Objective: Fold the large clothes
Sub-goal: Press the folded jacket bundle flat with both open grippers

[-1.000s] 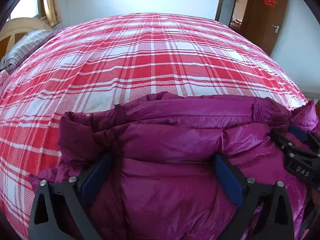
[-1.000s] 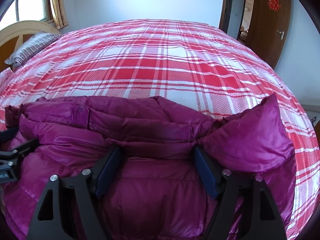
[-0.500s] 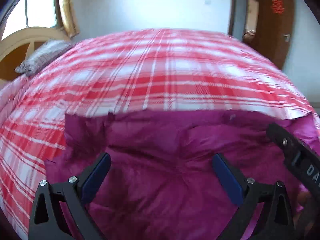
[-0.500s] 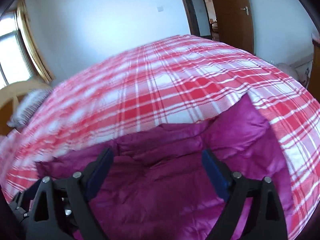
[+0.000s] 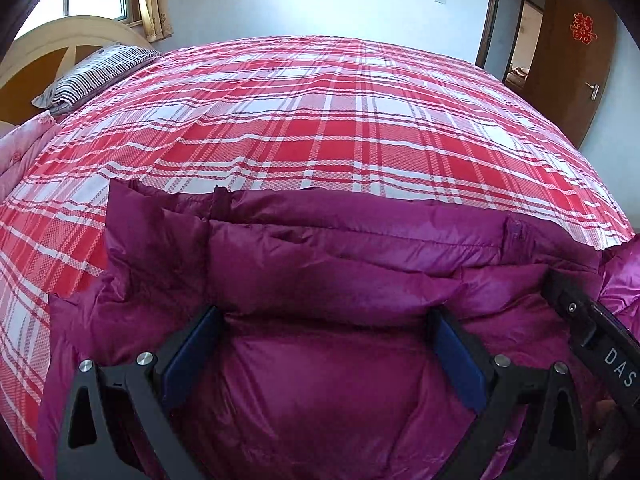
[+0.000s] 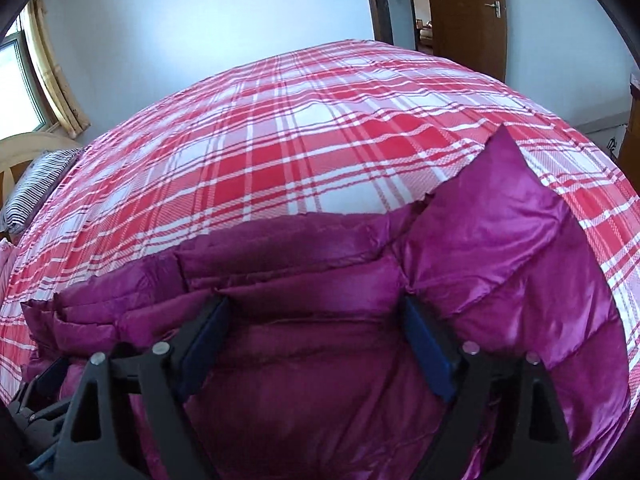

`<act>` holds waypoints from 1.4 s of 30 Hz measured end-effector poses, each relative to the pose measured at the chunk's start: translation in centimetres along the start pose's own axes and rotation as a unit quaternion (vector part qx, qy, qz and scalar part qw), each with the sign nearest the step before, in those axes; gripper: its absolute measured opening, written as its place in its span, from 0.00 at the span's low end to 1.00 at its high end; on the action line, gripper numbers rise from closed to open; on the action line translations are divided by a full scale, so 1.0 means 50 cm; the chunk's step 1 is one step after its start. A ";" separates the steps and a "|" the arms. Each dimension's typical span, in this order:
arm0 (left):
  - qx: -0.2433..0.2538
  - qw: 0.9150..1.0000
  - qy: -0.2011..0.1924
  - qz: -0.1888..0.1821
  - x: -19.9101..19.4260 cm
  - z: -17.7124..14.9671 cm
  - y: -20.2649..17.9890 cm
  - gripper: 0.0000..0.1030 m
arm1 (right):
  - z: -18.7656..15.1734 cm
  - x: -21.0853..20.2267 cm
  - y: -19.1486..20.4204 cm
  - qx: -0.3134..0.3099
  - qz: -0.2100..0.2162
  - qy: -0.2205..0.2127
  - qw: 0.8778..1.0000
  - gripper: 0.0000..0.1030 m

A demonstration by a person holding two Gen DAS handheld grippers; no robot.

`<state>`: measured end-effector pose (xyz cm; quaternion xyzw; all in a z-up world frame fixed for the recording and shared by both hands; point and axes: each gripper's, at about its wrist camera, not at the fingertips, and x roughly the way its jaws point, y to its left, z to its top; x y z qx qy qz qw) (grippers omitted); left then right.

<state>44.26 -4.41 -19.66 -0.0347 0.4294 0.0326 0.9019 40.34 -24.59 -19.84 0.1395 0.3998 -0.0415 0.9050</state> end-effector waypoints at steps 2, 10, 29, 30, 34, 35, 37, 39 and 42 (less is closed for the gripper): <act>-0.001 1.000 0.002 -0.001 0.002 0.000 0.001 0.99 | -0.002 0.000 -0.003 0.001 0.000 0.001 1.000 0.87; 0.003 1.000 0.006 0.005 0.007 -0.001 -0.004 0.99 | -0.001 0.009 0.000 0.002 0.002 0.007 1.000 0.89; 0.010 1.000 0.010 0.014 0.011 -0.002 -0.008 0.99 | -0.001 0.019 0.010 -0.013 -0.010 0.019 1.000 0.93; 0.010 1.000 0.009 0.013 0.011 -0.002 -0.008 0.99 | -0.001 0.020 0.010 -0.013 -0.010 0.020 1.000 0.93; 0.009 1.000 0.009 0.013 0.011 -0.002 -0.007 0.99 | -0.001 0.022 0.011 -0.013 -0.009 0.021 1.000 0.94; 0.009 1.000 0.009 0.013 0.011 -0.002 -0.007 0.99 | -0.002 0.022 0.011 -0.013 -0.009 0.021 1.000 0.94; 0.008 1.000 0.008 0.010 0.010 -0.002 -0.007 0.99 | -0.001 0.022 0.011 -0.013 -0.009 0.021 1.000 0.95; 0.007 1.000 0.007 0.008 0.010 -0.002 -0.006 0.99 | -0.001 0.022 0.011 -0.012 -0.007 0.021 1.000 0.95; 0.007 1.000 0.007 0.008 0.010 -0.002 -0.004 0.99 | -0.001 0.023 0.011 -0.012 -0.007 0.021 1.000 0.95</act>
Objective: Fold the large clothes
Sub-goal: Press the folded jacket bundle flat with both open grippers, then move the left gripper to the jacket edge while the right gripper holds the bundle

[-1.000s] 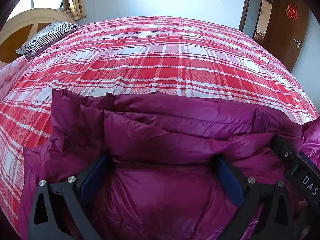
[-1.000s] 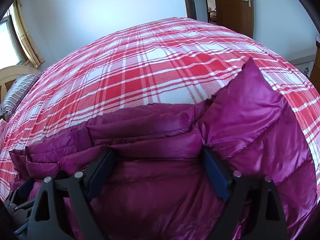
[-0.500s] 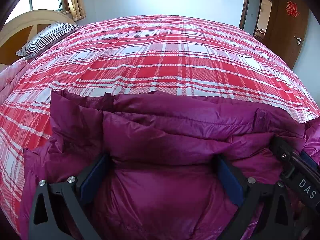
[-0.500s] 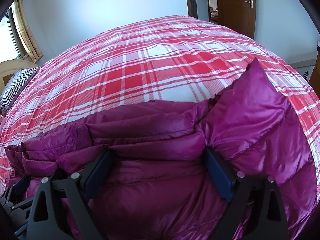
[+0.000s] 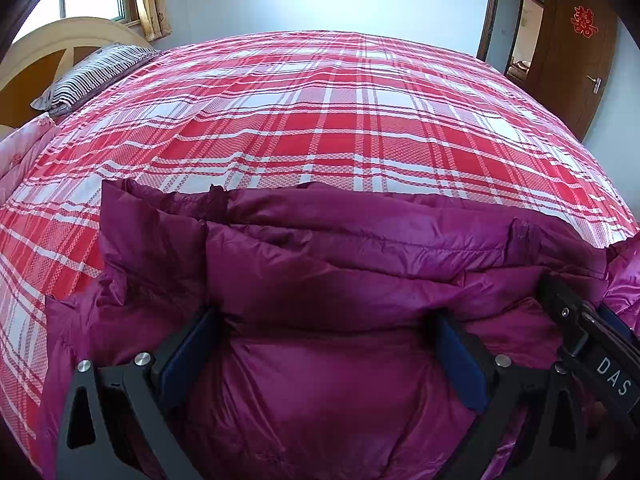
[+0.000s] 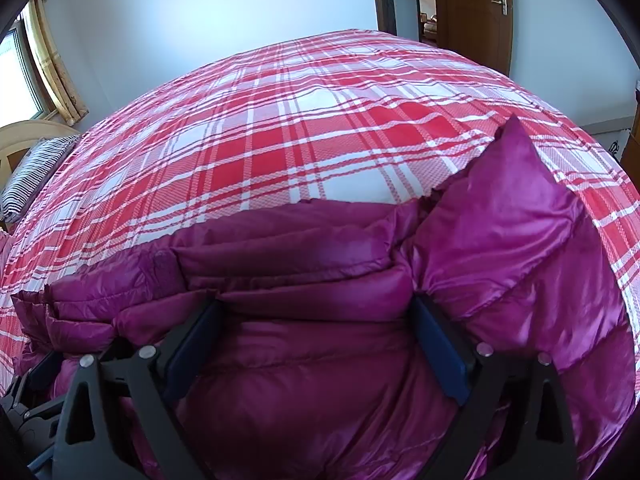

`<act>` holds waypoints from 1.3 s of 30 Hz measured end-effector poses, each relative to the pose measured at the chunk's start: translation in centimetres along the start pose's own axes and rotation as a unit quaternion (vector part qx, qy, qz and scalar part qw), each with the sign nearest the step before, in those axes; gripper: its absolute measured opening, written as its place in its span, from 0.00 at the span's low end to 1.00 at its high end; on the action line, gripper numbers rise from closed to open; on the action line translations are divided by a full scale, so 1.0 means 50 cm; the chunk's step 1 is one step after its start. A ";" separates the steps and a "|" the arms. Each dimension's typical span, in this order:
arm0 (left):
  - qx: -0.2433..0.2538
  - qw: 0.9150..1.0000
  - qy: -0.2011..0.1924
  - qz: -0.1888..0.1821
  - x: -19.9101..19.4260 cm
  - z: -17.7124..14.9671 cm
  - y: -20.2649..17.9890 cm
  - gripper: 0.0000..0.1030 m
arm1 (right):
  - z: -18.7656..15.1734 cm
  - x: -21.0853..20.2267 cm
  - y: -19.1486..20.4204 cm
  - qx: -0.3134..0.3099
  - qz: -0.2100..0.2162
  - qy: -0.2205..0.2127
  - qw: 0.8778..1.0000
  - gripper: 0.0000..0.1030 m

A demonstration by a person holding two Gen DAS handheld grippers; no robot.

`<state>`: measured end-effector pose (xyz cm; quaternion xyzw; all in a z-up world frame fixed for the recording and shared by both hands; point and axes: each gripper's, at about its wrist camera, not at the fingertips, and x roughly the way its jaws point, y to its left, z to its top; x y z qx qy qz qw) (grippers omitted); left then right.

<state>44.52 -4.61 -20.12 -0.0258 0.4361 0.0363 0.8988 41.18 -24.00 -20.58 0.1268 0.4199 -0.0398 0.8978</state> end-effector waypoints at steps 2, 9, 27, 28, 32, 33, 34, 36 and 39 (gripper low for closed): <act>0.000 1.000 0.000 0.000 0.000 0.000 0.001 0.99 | 0.000 0.000 0.001 -0.001 -0.001 0.001 1.000 0.95; 0.001 1.000 0.000 -0.001 -0.001 -0.001 0.001 0.99 | 0.000 0.000 0.001 0.000 0.002 0.001 1.000 0.96; -0.021 0.998 -0.025 -0.058 -0.163 -0.178 0.330 0.99 | 0.001 -0.004 0.000 -0.005 0.019 0.002 1.000 1.00; -0.039 0.996 -0.017 -0.076 -0.148 -0.187 0.341 0.99 | 0.001 -0.006 -0.003 -0.001 0.026 0.000 1.000 1.00; -0.041 0.996 -0.033 -0.077 -0.143 -0.189 0.342 0.99 | -0.001 -0.012 -0.014 0.012 0.045 -0.009 0.999 1.00; -0.039 0.996 -0.031 -0.078 -0.142 -0.188 0.342 0.99 | -0.001 -0.011 -0.013 0.011 0.043 -0.009 0.999 1.00; -0.046 0.995 -0.030 -0.081 -0.146 -0.188 0.346 0.99 | -0.001 -0.009 -0.009 0.007 0.038 -0.007 0.999 1.00; -0.056 0.995 -0.035 -0.075 -0.162 -0.186 0.358 0.99 | 0.001 -0.008 -0.002 0.000 0.030 -0.004 1.000 1.00; -0.084 0.989 -0.070 -0.098 -0.200 -0.180 0.401 0.99 | 0.003 -0.035 -0.007 -0.001 0.044 0.004 0.999 1.00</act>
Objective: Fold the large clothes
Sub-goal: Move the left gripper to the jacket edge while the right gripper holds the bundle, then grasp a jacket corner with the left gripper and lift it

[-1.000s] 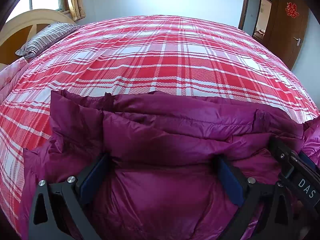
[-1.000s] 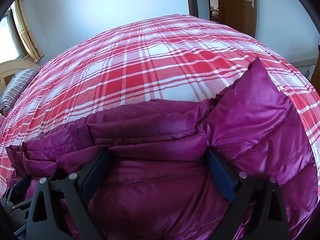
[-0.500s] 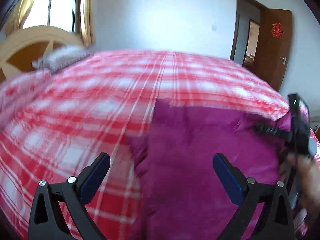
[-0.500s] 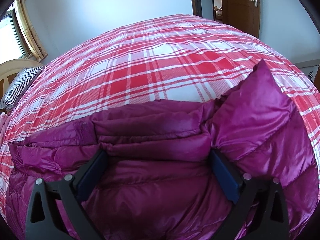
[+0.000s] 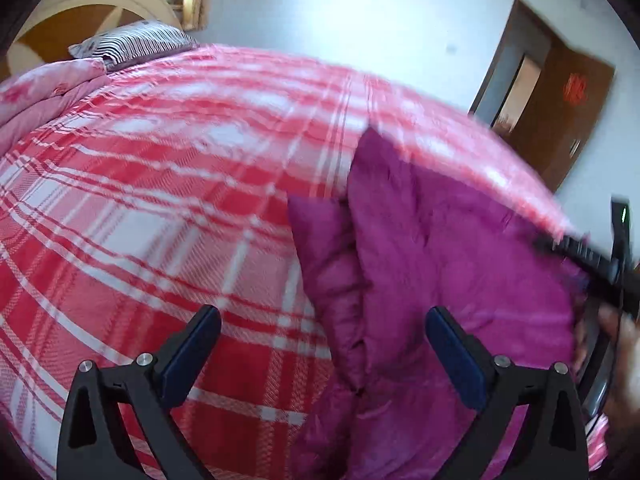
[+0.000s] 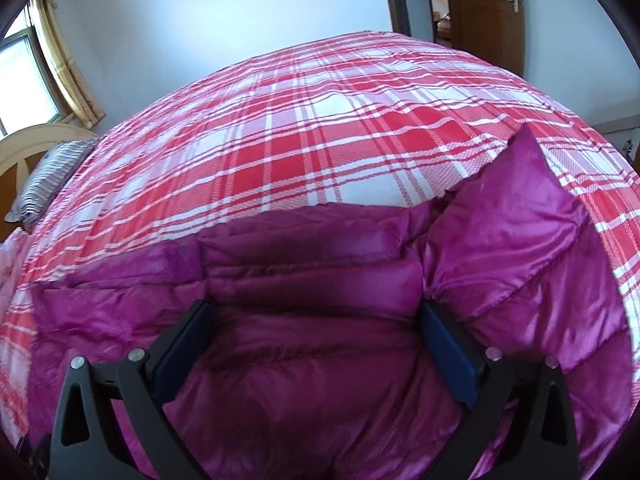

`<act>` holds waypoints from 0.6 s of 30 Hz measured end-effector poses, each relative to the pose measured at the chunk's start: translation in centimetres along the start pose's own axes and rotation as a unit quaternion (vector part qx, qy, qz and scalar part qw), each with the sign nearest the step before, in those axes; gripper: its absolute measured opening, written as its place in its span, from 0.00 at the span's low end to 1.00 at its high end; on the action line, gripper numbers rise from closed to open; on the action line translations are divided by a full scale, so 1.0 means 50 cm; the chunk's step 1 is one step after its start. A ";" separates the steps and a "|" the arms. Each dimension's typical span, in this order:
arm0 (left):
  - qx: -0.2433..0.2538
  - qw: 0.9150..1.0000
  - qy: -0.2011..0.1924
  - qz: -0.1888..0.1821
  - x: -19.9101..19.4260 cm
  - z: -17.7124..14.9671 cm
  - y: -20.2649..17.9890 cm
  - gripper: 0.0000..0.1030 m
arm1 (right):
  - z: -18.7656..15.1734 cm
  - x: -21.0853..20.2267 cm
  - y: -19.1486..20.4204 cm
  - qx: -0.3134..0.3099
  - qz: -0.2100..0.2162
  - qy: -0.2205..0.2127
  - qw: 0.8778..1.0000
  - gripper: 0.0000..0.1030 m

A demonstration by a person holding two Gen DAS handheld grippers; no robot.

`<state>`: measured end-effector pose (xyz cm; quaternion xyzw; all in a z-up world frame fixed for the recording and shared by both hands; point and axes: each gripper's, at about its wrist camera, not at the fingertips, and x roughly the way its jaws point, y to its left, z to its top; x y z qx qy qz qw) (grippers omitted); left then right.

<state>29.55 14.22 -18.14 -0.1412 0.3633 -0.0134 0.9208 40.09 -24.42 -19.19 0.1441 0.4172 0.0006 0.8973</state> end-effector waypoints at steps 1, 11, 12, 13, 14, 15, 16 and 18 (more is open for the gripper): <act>-0.007 1.000 0.006 -0.018 0.000 0.006 0.007 0.99 | -0.002 -0.025 0.002 -0.002 0.002 -0.004 1.000 1.00; 0.009 0.991 0.059 -0.120 0.065 -0.011 0.008 0.52 | -0.138 -0.158 0.061 -0.177 -0.070 -0.039 0.981 0.86; 0.002 0.986 0.073 -0.148 0.071 -0.007 0.011 0.42 | -0.150 -0.136 0.057 -0.184 -0.076 -0.023 0.980 0.86; -0.012 0.982 0.084 -0.169 0.072 -0.009 0.021 0.34 | -0.162 -0.113 0.053 -0.186 -0.072 -0.016 0.980 0.86; -0.017 0.981 0.087 -0.173 0.074 -0.007 0.023 0.33 | -0.169 -0.104 0.052 -0.186 -0.072 -0.024 0.980 0.88; -0.011 0.981 0.087 -0.173 0.072 -0.007 0.020 0.31 | -0.174 -0.099 0.056 -0.192 -0.078 -0.030 0.978 0.88; -0.005 0.981 0.087 -0.176 0.071 -0.005 0.017 0.27 | -0.174 -0.095 0.062 -0.201 -0.084 -0.029 0.976 0.88; -0.010 0.978 0.093 -0.186 0.069 0.000 0.017 0.22 | -0.171 -0.092 0.064 -0.203 -0.084 -0.023 0.975 0.89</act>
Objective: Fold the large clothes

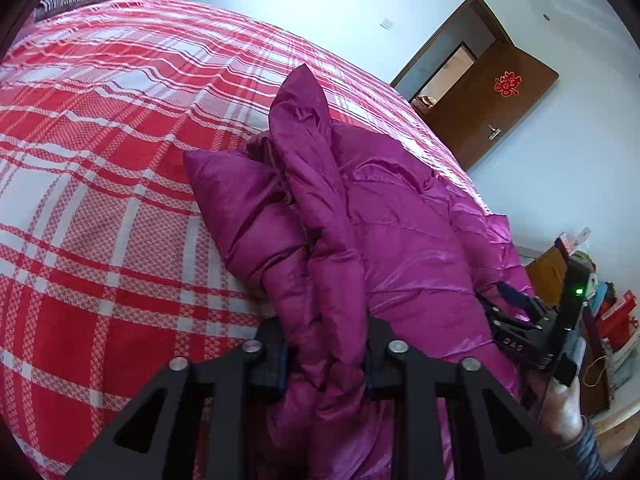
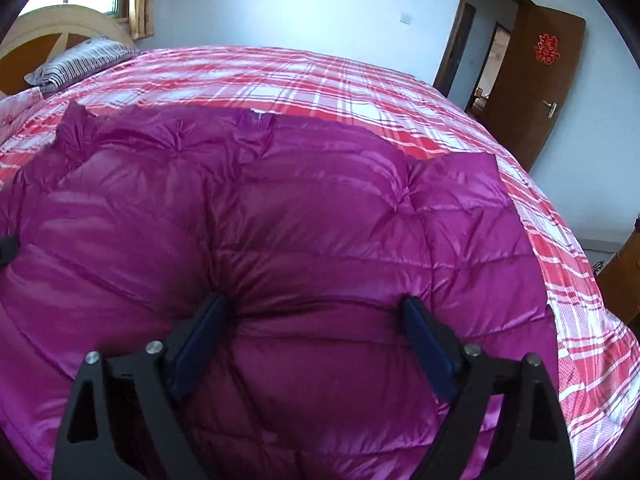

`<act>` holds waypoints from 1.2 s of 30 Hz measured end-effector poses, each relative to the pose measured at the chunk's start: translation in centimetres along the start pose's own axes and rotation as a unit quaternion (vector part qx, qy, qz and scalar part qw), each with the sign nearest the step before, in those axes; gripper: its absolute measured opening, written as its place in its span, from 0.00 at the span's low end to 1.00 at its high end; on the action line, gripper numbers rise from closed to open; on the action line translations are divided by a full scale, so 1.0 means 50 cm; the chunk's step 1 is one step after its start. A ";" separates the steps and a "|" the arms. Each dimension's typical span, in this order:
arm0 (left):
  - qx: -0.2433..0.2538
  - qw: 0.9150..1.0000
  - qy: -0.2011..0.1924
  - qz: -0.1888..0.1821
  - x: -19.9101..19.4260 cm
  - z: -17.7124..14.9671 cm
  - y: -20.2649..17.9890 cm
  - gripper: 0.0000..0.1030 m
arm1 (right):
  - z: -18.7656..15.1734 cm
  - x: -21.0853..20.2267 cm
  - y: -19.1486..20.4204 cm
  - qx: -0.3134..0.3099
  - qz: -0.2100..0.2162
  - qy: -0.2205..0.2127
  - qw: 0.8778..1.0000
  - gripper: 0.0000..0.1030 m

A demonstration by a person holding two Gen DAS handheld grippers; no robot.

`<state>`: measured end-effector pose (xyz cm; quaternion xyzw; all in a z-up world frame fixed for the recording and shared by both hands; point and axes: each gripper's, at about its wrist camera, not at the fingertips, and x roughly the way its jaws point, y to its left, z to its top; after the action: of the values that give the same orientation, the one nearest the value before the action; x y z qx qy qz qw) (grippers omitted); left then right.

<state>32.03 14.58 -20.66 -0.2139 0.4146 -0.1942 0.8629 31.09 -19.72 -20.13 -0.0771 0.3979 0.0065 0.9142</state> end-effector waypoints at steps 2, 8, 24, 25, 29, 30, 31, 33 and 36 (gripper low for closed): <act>-0.017 0.999 -0.001 -0.027 -0.016 0.003 0.001 0.14 | 0.001 0.004 -0.010 0.008 0.018 0.002 1.000 0.90; -0.017 0.996 -0.033 -0.082 -0.089 0.020 -0.050 0.11 | 0.000 0.009 -0.036 0.035 0.057 -0.002 0.998 0.90; 0.090 0.992 -0.031 -0.081 -0.065 0.068 -0.394 0.11 | -0.007 -0.011 -0.084 0.046 0.124 -0.001 0.991 0.92; 0.098 0.992 -0.028 -0.074 -0.053 0.063 -0.412 0.11 | -0.015 -0.027 -0.103 0.064 0.137 -0.005 0.989 0.92; 0.151 0.987 -0.019 -0.053 -0.003 0.025 -0.481 0.11 | -0.058 -0.093 -0.202 0.135 0.168 -0.033 0.976 0.94; 0.165 0.985 -0.017 -0.047 0.011 0.016 -0.496 0.11 | -0.073 -0.108 -0.245 0.164 0.162 -0.041 0.972 0.94; 0.181 0.982 -0.014 -0.041 0.029 0.003 -0.512 0.11 | -0.084 -0.118 -0.280 0.189 0.157 -0.047 0.968 0.94; 0.221 0.975 -0.007 -0.018 0.077 -0.034 -0.547 0.11 | -0.108 -0.140 -0.351 0.247 0.135 -0.062 0.957 0.94; 0.269 0.963 -0.002 0.015 0.144 -0.083 -0.576 0.11 | -0.136 -0.172 -0.452 0.316 0.127 -0.095 0.935 0.94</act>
<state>28.34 -13.98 -12.30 0.0315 0.3487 -0.2854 0.8921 21.90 -42.60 -15.37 0.2681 0.2971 0.0039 0.9164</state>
